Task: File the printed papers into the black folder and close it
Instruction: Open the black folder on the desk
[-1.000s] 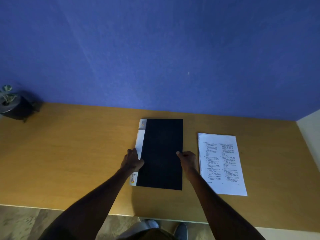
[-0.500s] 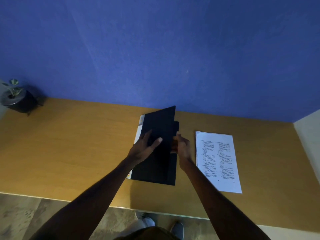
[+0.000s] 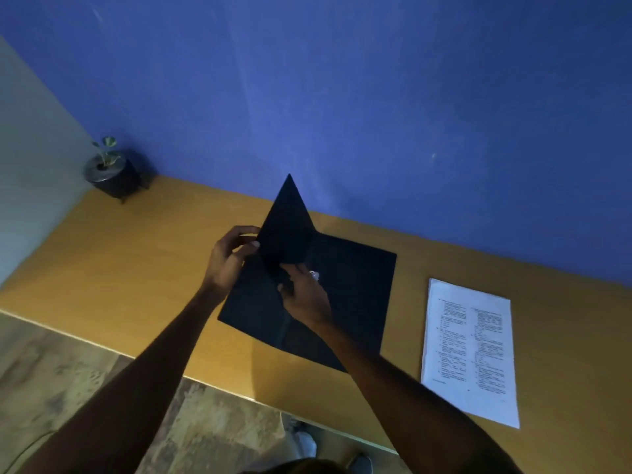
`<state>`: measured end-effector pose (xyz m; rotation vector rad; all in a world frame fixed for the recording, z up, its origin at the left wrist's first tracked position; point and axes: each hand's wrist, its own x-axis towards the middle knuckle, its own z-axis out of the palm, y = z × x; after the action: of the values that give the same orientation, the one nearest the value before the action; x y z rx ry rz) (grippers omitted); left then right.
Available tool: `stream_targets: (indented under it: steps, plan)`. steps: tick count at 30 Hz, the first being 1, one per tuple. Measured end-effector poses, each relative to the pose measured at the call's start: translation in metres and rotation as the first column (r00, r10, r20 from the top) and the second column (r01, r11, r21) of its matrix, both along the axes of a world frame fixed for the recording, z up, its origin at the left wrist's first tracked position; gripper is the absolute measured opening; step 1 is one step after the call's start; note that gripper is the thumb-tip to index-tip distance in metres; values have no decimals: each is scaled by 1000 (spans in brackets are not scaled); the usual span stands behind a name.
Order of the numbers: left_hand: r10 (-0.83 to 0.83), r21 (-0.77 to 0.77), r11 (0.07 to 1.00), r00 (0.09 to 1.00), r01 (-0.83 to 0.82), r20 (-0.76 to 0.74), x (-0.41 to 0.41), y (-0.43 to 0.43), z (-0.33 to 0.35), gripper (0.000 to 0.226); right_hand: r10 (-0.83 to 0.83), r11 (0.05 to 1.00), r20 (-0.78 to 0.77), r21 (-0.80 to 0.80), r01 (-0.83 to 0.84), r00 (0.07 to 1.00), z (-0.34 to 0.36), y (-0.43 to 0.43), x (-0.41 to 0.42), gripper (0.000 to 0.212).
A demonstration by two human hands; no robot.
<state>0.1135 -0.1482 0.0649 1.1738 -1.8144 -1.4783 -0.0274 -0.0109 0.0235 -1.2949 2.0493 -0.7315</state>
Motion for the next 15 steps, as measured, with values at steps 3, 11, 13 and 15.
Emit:
stream_targets:
  steps: [3, 11, 13, 15]
  plan:
    - [54, -13, 999, 989, -53, 140, 27, -33, -7, 26, 169, 984, -200, 88, -155, 965, -10, -23, 20, 64]
    - [33, -11, 999, 766, -34, 643, 50, -96, -58, 55, 426, 883, -290, 342, -323, 857, -56, -57, 45, 81]
    - [13, 58, 996, 730, -72, 684, 46, -100, -71, 59, 446, 869, -294, 366, -332, 845, -67, -60, 52, 82]
    - [-16, 105, 991, 703, -83, 711, 41, -100, -83, 60, 453, 863, -286, 378, -335, 844, -77, -61, 57, 82]
